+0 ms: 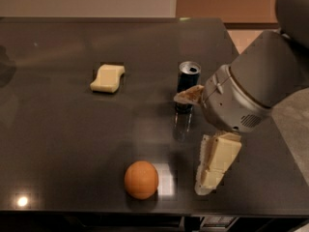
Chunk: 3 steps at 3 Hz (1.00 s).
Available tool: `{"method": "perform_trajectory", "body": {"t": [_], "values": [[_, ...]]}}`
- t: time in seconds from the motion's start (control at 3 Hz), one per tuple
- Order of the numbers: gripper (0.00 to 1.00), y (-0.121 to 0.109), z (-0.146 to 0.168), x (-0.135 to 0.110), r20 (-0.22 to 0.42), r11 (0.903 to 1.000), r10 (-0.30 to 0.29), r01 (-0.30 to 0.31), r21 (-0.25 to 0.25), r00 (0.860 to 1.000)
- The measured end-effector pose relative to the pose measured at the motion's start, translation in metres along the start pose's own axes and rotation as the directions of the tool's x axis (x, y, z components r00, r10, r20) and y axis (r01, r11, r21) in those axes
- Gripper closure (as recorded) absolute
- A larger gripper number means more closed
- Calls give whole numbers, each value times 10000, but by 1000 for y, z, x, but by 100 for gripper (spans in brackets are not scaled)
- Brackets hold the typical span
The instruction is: Move orange near sponge
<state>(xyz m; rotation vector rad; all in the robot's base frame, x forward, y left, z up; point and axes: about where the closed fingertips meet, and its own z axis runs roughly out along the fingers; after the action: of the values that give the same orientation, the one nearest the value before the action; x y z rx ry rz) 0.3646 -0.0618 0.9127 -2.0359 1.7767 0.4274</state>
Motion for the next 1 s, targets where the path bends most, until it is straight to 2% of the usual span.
{"method": "perform_trajectory", "body": {"t": [0.67,1.0], "values": [[0,13,57,-23,-14,9955,-736,734,-594,9973],[0,17,77,-33,244,9925,-821,839,-886,9963]]}}
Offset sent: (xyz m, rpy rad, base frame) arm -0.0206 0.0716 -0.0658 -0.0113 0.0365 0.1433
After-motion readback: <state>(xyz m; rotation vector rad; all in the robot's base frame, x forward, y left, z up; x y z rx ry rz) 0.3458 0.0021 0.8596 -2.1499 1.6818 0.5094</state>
